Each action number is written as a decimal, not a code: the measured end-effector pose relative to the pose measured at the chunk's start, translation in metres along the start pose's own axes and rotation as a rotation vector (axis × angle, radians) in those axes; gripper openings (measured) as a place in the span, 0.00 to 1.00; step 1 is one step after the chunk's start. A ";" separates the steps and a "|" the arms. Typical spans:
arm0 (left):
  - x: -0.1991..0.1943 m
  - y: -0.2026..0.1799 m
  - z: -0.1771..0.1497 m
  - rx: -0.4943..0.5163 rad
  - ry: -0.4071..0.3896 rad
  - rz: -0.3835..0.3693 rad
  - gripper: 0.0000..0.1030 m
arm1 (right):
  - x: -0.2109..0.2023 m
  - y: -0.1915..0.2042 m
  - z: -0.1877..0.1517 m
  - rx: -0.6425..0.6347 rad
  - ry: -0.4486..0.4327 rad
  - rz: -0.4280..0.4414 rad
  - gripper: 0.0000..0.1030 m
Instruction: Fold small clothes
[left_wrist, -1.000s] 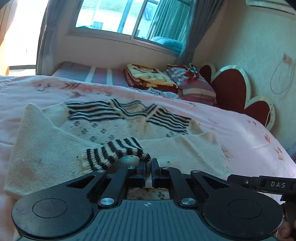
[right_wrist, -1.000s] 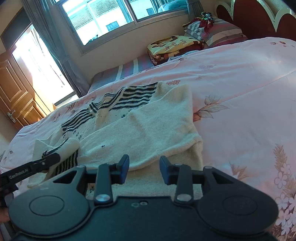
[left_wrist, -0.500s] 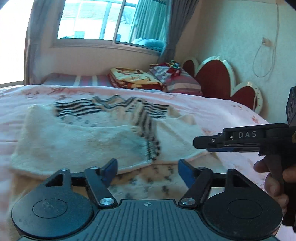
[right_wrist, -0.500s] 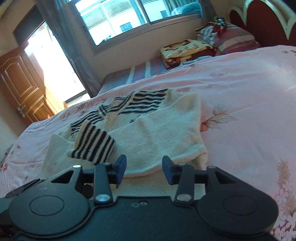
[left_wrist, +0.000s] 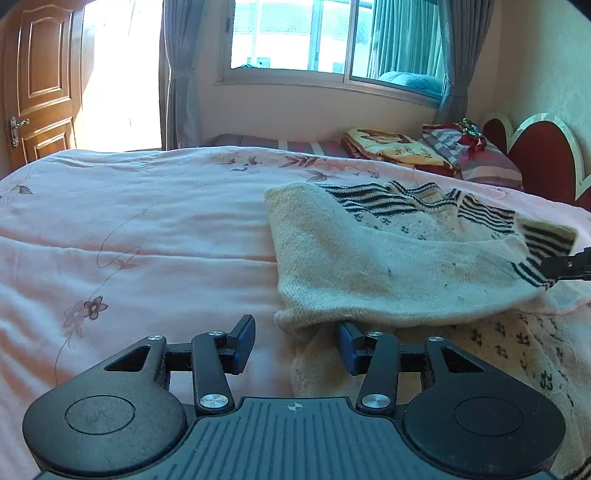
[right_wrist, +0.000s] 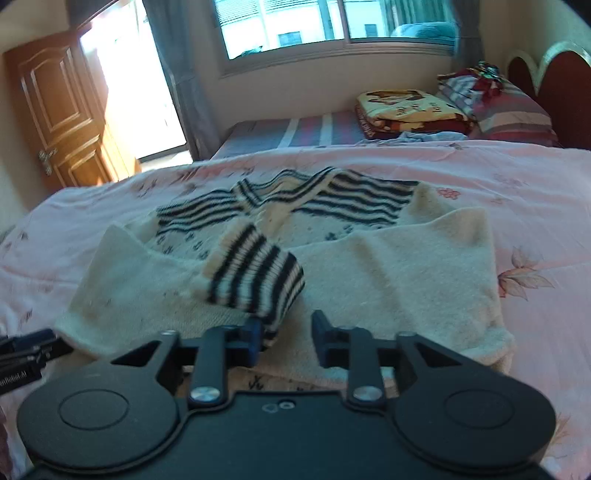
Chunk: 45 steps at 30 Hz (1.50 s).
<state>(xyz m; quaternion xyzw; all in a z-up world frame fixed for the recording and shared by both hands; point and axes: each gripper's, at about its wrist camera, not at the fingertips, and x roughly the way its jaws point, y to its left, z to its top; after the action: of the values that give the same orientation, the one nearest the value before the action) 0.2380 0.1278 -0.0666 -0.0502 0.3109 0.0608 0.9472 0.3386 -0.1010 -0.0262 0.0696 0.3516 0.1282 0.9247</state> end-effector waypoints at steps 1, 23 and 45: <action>0.003 -0.001 0.003 -0.006 -0.009 -0.007 0.46 | -0.001 -0.005 0.002 0.013 -0.015 -0.018 0.14; 0.024 0.002 0.011 0.050 0.003 -0.047 0.11 | -0.023 -0.022 0.014 0.048 -0.107 0.041 0.07; 0.018 0.010 0.005 -0.001 0.024 -0.060 0.16 | 0.008 -0.039 -0.014 0.044 0.021 -0.014 0.07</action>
<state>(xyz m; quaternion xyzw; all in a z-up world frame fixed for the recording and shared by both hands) 0.2535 0.1393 -0.0739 -0.0605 0.3204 0.0319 0.9448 0.3422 -0.1355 -0.0503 0.0860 0.3644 0.1146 0.9201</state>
